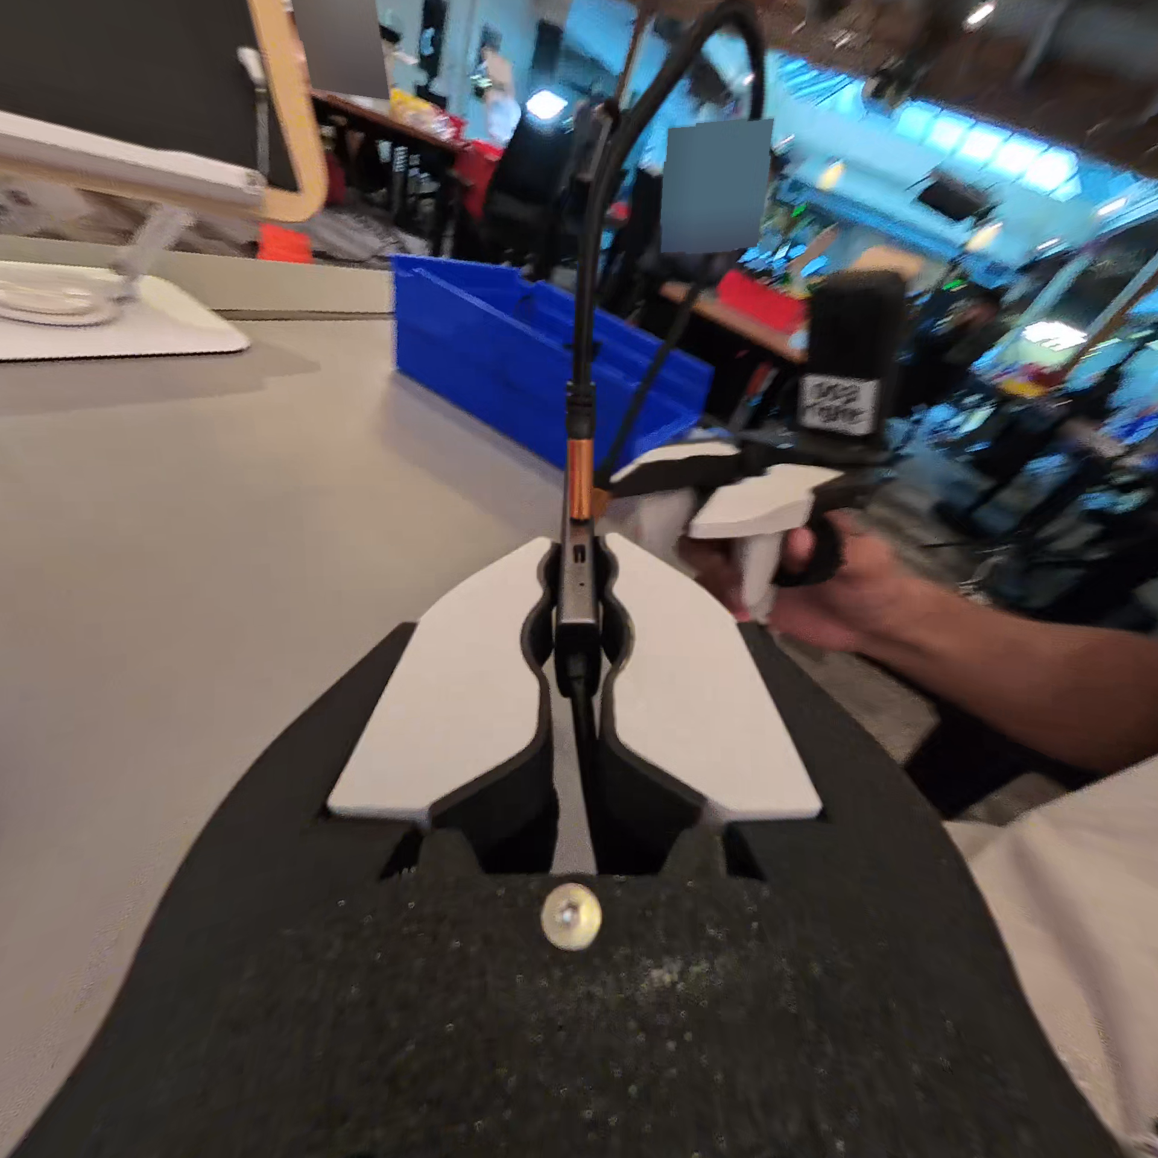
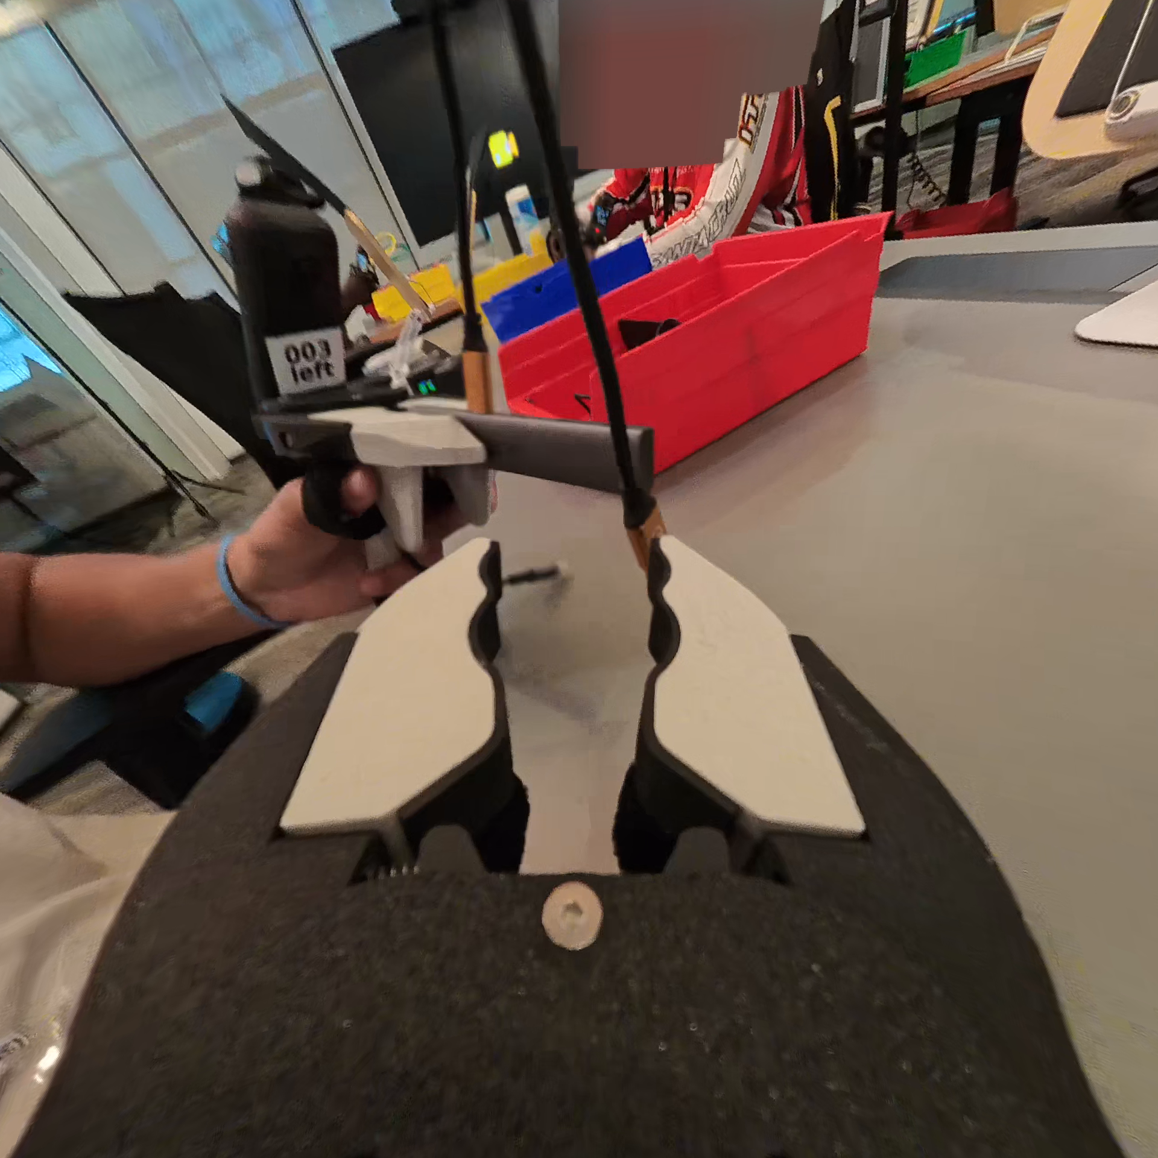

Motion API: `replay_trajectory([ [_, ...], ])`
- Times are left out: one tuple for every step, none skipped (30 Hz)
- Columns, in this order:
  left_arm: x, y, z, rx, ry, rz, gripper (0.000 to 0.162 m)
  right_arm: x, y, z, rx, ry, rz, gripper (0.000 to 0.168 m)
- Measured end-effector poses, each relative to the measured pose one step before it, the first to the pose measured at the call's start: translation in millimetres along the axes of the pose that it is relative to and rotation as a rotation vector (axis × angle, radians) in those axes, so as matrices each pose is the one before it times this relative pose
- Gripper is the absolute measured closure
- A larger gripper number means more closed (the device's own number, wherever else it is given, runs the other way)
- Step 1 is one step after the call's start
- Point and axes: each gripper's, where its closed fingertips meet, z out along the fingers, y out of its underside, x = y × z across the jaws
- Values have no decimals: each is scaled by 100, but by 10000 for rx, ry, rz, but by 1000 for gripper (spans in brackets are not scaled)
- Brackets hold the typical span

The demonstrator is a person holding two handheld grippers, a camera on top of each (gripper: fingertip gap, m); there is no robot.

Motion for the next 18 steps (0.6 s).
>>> replay_trajectory([
  [763,-277,12,151,488,-268,153,-103,-377,146,265,-122,289,121],
  [762,-250,41,163,473,-242,152,24,-407,17,255,-55,237,118],
  [739,-152,84,119,472,-241,152,-101,-421,-103,249,-156,199,118],
  [647,-50,104,65,450,-254,153,-446,-436,-157,255,-439,260,119],
  [557,6,95,75,414,-251,153,-646,-379,-188,202,-609,402,124],
  [483,52,96,56,401,-239,153,-560,-314,-195,160,-562,519,128],
  [270,97,90,22,258,-208,152,-640,-219,-205,112,-621,496,134],
  [17,80,79,35,74,-134,153,-934,76,-142,-115,-797,435,150],
  [1,105,88,-14,66,-62,153,-400,116,-81,-162,-372,423,152],
  [55,168,106,-74,106,-34,153,-76,-45,-127,2,-87,180,153],
  [80,136,88,-73,128,-41,153,-192,25,-124,-27,-124,31,155],
  [93,130,92,-69,122,-41,153,-228,141,-141,-204,-128,57,155],
  [84,256,115,-147,112,9,153,-152,6,-151,-146,-23,-35,155],
  [29,298,121,-162,49,106,153,-110,-215,-162,27,42,-95,155],
  [-205,125,45,-42,-171,188,152,-180,-537,-261,245,-3,-61,155],
  [-364,-122,-59,80,-323,228,145,-204,-774,-374,328,-54,59,155],
  [-349,-259,-153,120,-304,201,133,-72,-795,-501,226,43,-33,155],
  [-200,-302,-256,110,-180,174,129,144,-626,-606,-8,213,-149,155],
])
